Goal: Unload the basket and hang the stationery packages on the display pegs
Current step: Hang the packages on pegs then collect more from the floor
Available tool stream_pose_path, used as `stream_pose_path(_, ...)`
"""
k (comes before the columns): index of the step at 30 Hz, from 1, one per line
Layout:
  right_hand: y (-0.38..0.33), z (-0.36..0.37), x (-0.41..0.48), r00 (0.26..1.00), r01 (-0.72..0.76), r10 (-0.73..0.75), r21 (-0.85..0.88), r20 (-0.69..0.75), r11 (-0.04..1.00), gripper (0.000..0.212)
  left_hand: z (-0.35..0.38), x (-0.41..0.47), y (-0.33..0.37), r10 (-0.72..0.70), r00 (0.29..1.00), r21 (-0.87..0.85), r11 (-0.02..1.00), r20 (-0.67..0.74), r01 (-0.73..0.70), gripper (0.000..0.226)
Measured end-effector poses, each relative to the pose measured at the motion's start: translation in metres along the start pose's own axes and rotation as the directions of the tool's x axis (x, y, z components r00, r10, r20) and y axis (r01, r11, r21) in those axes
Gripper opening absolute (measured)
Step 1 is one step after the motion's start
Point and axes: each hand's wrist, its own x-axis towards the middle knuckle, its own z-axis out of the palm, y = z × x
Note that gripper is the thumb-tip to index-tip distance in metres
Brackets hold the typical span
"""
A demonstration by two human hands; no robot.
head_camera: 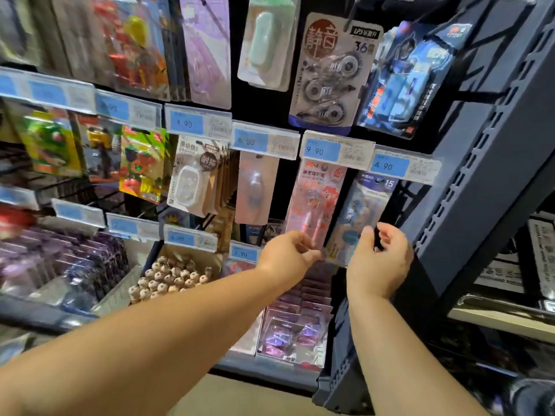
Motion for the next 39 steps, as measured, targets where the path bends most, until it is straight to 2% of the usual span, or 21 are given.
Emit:
stream_pose_path(2, -0.01, 0.009, -0.02, 0.982, 0.16, -0.162, 0.026, 0.1, 0.987, 0.006, -0.031, -0.014, -0.024, -0.013, 1.0, 0.052, 0.999, 0.01, 0.013, 0.008)
stream_pose_path(4, -0.019, 0.026, -0.05, 0.919, 0.286, -0.294, 0.071, 0.264, 0.956, 0.007, -0.069, -0.03, -0.052, -0.04, 0.999, 0.151, 0.988, 0.004, 0.039, 0.008)
stream_pose_path(7, -0.026, 0.057, -0.102, 0.778, 0.321, -0.335, 0.122, 0.532, 0.939, 0.009, -0.127, -0.054, -0.101, -0.13, 0.991, 0.325, 0.936, -0.036, 0.134, 0.01)
stream_pose_path(10, -0.023, 0.09, -0.163, 0.581, 0.271, -0.174, 0.012, 0.795, 0.962, 0.014, -0.182, -0.084, -0.161, -0.267, 0.959, 0.454, 0.846, -0.091, 0.279, 0.015)
stream_pose_path(13, -0.007, 0.11, -0.222, 0.341, 0.324, -0.009, -0.109, 0.94, 0.94, 0.015, -0.225, -0.118, -0.223, -0.395, 0.906, 0.482, 0.771, -0.152, 0.417, 0.016)
stream_pose_path(16, 0.018, 0.123, -0.281, 0.172, 0.385, 0.19, -0.244, 0.967, 0.89, 0.022, -0.256, -0.157, -0.282, -0.526, 0.829, 0.492, 0.68, -0.19, 0.544, 0.024)
stream_pose_path(21, 0.044, 0.157, -0.383, -0.018, 0.351, 0.406, -0.375, 0.914, 0.858, 0.021, -0.299, -0.226, -0.355, -0.699, 0.681, 0.572, 0.474, -0.218, 0.67, 0.032)
stream_pose_path(24, 0.056, 0.166, -0.432, -0.098, 0.406, 0.491, -0.416, 0.866, 0.814, 0.013, -0.32, -0.253, -0.392, -0.784, 0.592, 0.549, 0.416, -0.187, 0.725, 0.034)
stream_pose_path(26, 0.062, 0.171, -0.453, -0.128, 0.379, 0.549, -0.471, 0.826, 0.797, 0.014, -0.333, -0.263, -0.415, -0.814, 0.555, 0.545, 0.391, -0.171, 0.742, 0.029)
stream_pose_path(29, 0.068, 0.184, -0.469, -0.194, 0.357, 0.606, -0.52, 0.771, 0.776, 0.022, -0.35, -0.265, -0.44, -0.786, 0.599, 0.577, 0.422, -0.15, 0.699, 0.018)
stream_pose_path(36, 0.102, 0.217, -0.505, -0.188, 0.28, 0.687, -0.632, 0.702, 0.722, 0.018, -0.36, -0.24, -0.456, -0.773, 0.621, 0.561, 0.46, -0.129, 0.688, 0.046)
stream_pose_path(39, 0.112, 0.216, -0.514, -0.198, 0.246, 0.7, -0.656, 0.687, 0.713, 0.007, -0.346, -0.24, -0.468, -0.775, 0.622, 0.545, 0.476, -0.11, 0.69, 0.048)
